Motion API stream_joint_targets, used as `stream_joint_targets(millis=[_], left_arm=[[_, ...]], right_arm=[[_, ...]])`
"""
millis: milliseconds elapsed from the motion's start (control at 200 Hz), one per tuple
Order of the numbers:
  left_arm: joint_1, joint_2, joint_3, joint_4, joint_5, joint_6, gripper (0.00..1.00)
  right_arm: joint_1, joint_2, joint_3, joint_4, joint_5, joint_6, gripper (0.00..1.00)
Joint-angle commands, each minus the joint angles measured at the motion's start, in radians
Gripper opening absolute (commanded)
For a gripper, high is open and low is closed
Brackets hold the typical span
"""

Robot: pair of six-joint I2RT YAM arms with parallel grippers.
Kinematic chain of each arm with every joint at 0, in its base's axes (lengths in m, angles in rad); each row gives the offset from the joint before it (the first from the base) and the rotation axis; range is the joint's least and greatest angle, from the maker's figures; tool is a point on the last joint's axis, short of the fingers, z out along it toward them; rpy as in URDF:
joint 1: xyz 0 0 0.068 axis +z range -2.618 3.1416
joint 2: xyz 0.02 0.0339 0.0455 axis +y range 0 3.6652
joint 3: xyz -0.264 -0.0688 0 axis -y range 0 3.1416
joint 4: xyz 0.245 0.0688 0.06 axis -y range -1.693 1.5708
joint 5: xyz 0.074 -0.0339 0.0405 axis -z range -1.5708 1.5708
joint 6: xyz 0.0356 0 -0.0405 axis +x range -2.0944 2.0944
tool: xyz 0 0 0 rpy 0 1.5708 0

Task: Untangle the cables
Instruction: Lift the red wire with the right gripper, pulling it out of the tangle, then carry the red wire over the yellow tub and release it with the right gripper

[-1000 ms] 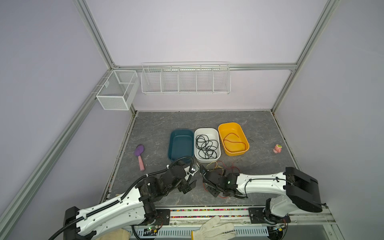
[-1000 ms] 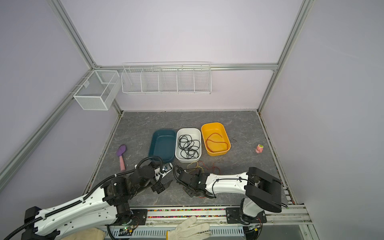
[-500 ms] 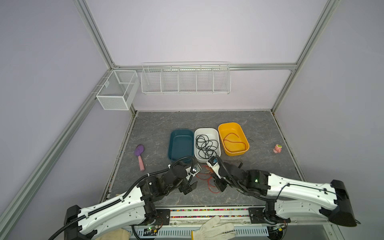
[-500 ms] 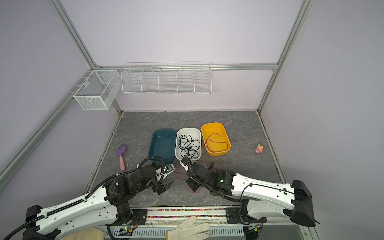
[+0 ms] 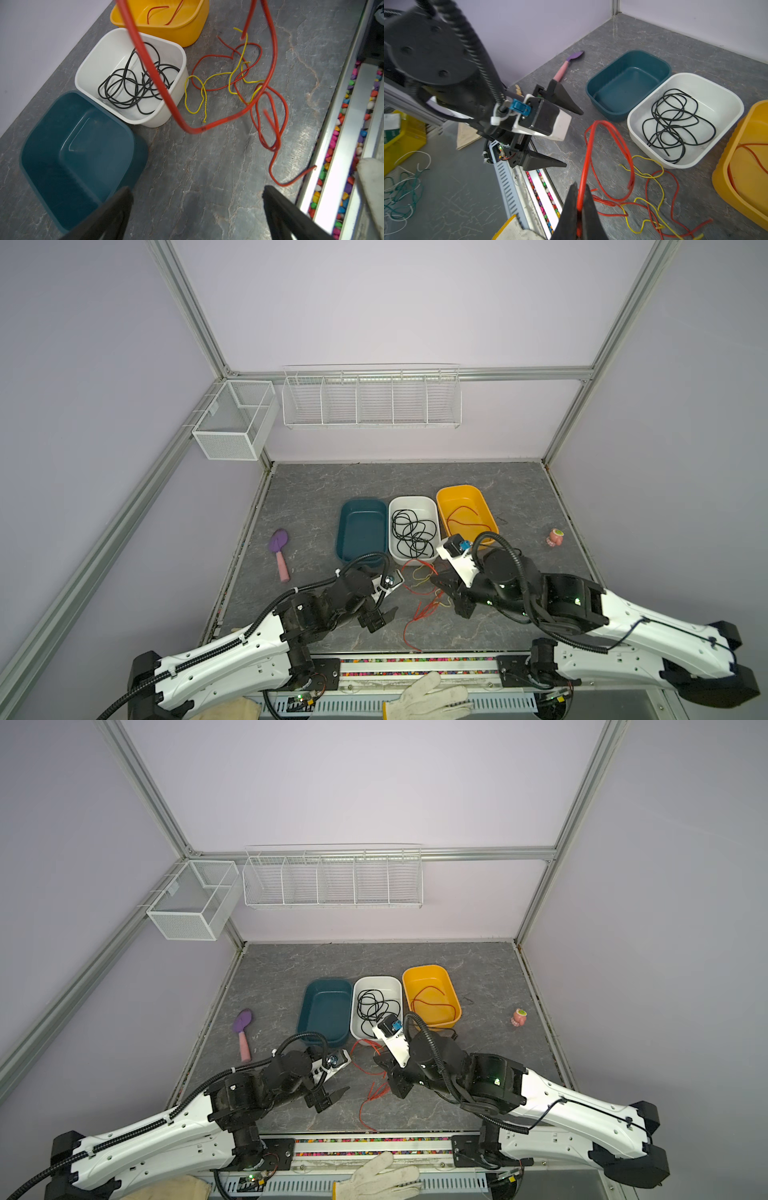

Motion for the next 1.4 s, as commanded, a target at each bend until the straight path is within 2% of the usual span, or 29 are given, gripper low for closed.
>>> stream_joint_targets(millis=[0,375,490,630,690,780,999,1214,1394], left_arm=[[-0.003,-0.026,-0.006,0.027,0.073,-0.026,0.98],[-0.003,-0.198,-0.002,0.158,0.127,-0.089,1.0],[-0.003,-0.211,0.021,0.113,0.115,-0.081,1.0],[-0.004,-0.203,0.03,0.047,0.031,-0.027,1.0],[-0.004,-0.19,0.027,0.034,0.002,-0.017,1.0],[-0.004,-0.172,0.002,0.049,-0.008,-0.021,1.0],[-0.004,-0.076,-0.02,0.057,0.017,-0.029,1.0],[-0.003,0.03,-0.016,0.043,0.008,-0.016,1.0],[-0.004,0.02,-0.028,0.062,-0.036,-0.011,1.0]], right_arm=[[0.005,-0.026,0.037,-0.003,-0.05,-0.023,0.07],[-0.001,-0.036,0.06,-0.01,-0.102,-0.033,0.07],[-0.008,-0.048,0.063,-0.044,-0.012,-0.029,0.07],[-0.049,-0.056,0.076,-0.105,0.176,0.0,0.06],[-0.096,-0.059,0.073,-0.119,0.211,0.013,0.06],[-0.207,-0.054,0.066,-0.123,0.181,0.042,0.06],[-0.501,0.059,0.112,-0.151,-0.037,0.094,0.06],[-0.68,0.203,0.179,-0.151,-0.14,0.107,0.06],[-0.811,0.328,0.213,-0.125,-0.203,0.121,0.06]])
